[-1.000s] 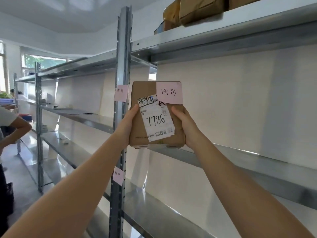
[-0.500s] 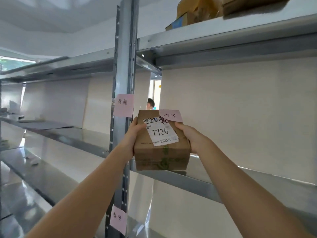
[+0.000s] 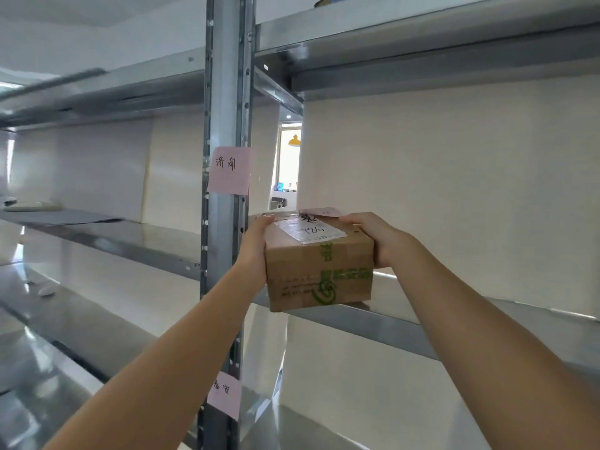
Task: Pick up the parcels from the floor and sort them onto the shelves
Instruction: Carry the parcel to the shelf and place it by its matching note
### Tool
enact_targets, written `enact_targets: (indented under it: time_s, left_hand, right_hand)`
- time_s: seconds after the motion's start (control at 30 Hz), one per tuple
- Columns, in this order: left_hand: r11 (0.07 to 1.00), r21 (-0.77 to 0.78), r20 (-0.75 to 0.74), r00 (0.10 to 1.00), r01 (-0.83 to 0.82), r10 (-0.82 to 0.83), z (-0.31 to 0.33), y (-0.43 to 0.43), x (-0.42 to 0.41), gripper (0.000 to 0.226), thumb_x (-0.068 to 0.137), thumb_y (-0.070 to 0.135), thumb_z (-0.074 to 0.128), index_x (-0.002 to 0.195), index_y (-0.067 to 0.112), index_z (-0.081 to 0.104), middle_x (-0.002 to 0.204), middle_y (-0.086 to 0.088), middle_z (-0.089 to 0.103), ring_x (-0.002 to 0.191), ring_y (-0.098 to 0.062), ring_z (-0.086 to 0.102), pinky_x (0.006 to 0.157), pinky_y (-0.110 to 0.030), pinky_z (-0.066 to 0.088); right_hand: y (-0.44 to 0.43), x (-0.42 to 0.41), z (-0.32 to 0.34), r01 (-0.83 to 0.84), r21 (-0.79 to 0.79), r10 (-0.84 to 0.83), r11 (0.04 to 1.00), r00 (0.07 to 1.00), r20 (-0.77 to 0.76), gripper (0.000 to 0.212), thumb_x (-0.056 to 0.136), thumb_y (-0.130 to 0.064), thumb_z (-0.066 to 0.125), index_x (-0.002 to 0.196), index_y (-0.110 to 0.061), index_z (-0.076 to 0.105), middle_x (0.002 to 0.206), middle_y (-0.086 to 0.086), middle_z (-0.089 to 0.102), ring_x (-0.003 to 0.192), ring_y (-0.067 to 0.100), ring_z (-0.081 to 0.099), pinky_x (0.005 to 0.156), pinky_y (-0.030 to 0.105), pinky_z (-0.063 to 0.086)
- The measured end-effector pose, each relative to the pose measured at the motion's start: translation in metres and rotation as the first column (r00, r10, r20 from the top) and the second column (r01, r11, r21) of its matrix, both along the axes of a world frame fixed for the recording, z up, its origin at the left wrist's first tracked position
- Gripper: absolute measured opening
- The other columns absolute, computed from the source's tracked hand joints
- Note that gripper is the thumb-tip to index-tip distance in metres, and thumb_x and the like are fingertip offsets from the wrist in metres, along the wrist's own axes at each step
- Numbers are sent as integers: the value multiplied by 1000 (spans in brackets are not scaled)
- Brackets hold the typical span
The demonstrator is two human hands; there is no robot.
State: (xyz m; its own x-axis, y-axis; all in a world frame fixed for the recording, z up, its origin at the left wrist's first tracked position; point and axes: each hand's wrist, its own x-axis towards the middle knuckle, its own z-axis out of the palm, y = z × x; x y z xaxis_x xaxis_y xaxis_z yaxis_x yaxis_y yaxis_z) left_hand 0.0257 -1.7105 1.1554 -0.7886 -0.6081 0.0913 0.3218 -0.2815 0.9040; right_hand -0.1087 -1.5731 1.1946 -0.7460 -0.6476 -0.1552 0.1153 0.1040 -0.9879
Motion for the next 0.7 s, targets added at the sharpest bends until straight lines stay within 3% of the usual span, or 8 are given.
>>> enact_targets:
  time_s: [0.07,0.17,0.3,0.37,0.43,0.57,0.63,0.7]
  left_hand:
    - [1000,-22,22,1000,-13,14,2,10,2,27,91,38,46,100,16,58,65,-5,72,51,-16,66,49,-20,51]
    - [994,-64,64,993,-94,98,6,19,-3,65,74,49,47,132,20,46,116,-12,63,97,-26,64,84,-35,51]
    - [979,-86,93,977,-182,190,5,29,-20,80,59,46,40,135,19,41,124,-12,58,109,-29,59,93,-45,47]
    - [962,-104,84,961,-253,262,6,45,-25,71,64,45,35,128,18,44,124,-13,58,107,-29,59,92,-45,46]
    - [938,-122,59,941,-324,333,7,60,-30,61,75,44,30,127,15,44,129,-13,55,107,-27,57,94,-44,44]
    - [915,-178,76,922,-362,379,3,71,-40,53,83,43,31,124,12,45,131,-13,53,108,-26,55,98,-44,44]
    - [790,-457,46,876,-409,480,-1,65,-40,31,90,38,32,103,16,48,134,-13,49,120,-29,49,105,-50,36]
    - [509,-802,-1,852,-313,524,-5,58,-34,31,95,35,31,106,18,53,134,-10,48,127,-28,42,110,-53,25]
  right_hand:
    - [7,4,-1,39,-12,-38,999,999,22,32,89,-38,56,106,-11,63,81,7,68,62,21,62,60,28,50]
    - [19,12,-3,206,-55,-210,977,975,-72,30,93,-33,52,99,-5,60,78,7,63,65,21,59,60,28,45]
    - [39,23,3,356,-276,-448,893,635,-630,28,93,-17,49,104,-6,71,81,1,69,90,29,67,66,22,45]
    - [48,42,10,206,-198,-277,958,507,-816,28,94,-20,50,103,-11,74,91,2,73,96,27,67,77,26,49]
    - [48,54,13,148,53,-13,988,408,-913,28,94,-26,52,96,-13,77,101,6,75,98,23,66,86,34,50]
    - [56,64,13,275,320,228,907,318,-920,46,97,-46,41,80,-16,72,87,8,68,81,25,59,64,31,40]
    - [65,65,11,335,345,255,877,285,-924,42,95,-55,41,79,-27,68,84,-1,64,84,21,57,63,28,37]
    - [73,64,9,363,382,294,850,274,-916,43,89,-64,45,110,-34,67,110,-2,67,103,22,60,78,33,45]
